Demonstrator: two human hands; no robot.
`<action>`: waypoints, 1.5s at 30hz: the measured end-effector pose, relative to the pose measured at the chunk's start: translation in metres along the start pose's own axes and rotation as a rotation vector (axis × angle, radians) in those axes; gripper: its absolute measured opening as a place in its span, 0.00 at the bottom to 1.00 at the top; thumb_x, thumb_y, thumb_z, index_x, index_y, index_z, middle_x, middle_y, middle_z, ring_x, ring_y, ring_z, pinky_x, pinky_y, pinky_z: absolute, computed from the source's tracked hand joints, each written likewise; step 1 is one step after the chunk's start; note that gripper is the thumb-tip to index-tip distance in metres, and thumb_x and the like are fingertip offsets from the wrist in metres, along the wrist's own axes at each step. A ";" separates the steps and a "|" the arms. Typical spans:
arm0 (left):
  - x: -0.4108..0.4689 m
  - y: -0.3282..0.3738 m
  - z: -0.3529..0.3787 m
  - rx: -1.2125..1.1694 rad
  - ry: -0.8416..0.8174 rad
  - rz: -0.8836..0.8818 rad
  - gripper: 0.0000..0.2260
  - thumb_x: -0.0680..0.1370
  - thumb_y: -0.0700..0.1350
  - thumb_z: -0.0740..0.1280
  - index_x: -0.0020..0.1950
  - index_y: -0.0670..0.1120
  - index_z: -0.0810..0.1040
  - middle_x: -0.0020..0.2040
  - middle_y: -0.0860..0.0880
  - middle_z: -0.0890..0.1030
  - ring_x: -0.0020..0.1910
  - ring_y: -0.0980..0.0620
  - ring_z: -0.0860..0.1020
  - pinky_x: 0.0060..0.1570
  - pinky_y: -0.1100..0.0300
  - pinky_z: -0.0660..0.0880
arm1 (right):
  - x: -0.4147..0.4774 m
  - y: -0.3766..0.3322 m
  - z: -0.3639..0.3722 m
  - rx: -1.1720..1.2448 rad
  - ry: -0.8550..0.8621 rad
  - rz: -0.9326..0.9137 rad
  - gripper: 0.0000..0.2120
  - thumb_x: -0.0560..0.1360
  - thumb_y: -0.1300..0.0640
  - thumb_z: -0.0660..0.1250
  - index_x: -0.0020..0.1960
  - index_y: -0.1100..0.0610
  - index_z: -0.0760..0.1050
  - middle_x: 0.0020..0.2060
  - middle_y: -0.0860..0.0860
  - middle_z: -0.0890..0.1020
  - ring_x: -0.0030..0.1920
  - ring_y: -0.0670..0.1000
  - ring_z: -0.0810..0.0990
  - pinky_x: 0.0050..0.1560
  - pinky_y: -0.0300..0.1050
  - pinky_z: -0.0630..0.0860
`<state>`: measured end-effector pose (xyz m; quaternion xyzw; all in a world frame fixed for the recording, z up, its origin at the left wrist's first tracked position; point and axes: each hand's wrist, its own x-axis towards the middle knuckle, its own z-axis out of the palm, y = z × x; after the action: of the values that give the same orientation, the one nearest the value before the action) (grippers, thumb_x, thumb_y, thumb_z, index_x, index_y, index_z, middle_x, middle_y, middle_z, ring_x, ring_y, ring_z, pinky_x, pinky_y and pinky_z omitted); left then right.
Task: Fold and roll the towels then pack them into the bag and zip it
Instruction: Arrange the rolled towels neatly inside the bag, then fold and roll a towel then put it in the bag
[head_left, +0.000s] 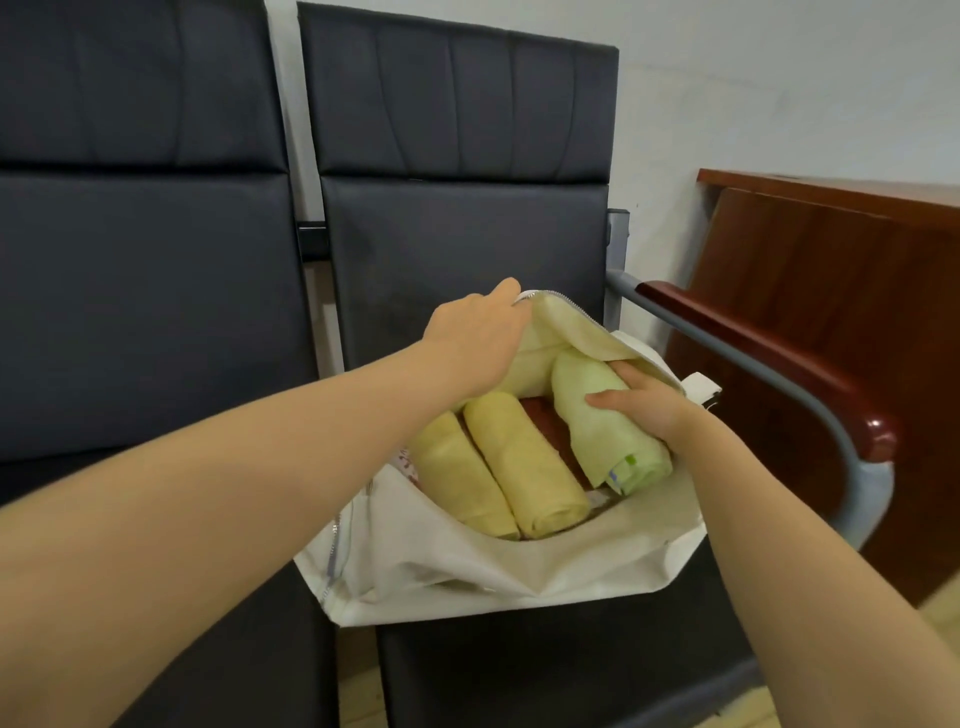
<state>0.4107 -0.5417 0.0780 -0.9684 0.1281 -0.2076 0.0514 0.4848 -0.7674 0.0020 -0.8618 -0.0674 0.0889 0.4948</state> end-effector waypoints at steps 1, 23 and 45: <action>0.000 0.000 0.000 -0.001 0.000 0.003 0.12 0.75 0.33 0.57 0.57 0.43 0.70 0.56 0.46 0.67 0.36 0.48 0.68 0.25 0.57 0.56 | 0.002 0.002 0.003 -0.098 -0.001 -0.028 0.36 0.72 0.47 0.72 0.75 0.43 0.59 0.69 0.48 0.68 0.66 0.53 0.69 0.65 0.51 0.68; -0.010 0.006 0.011 0.039 -0.032 0.019 0.18 0.74 0.35 0.60 0.64 0.43 0.67 0.57 0.47 0.65 0.35 0.49 0.68 0.25 0.57 0.58 | 0.014 0.023 0.077 -0.825 -0.056 -0.036 0.30 0.82 0.41 0.45 0.79 0.50 0.40 0.79 0.51 0.43 0.78 0.55 0.48 0.77 0.52 0.51; -0.148 -0.096 -0.057 0.128 -0.049 -0.119 0.14 0.76 0.42 0.63 0.61 0.46 0.68 0.55 0.48 0.75 0.51 0.48 0.76 0.44 0.55 0.72 | -0.135 -0.205 0.210 -1.158 -0.024 -0.511 0.10 0.79 0.56 0.59 0.57 0.57 0.74 0.46 0.51 0.76 0.41 0.52 0.74 0.41 0.45 0.69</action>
<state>0.2785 -0.4124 0.0868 -0.9739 0.0553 -0.1943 0.1039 0.3013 -0.5160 0.0872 -0.9455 -0.3138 -0.0733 -0.0468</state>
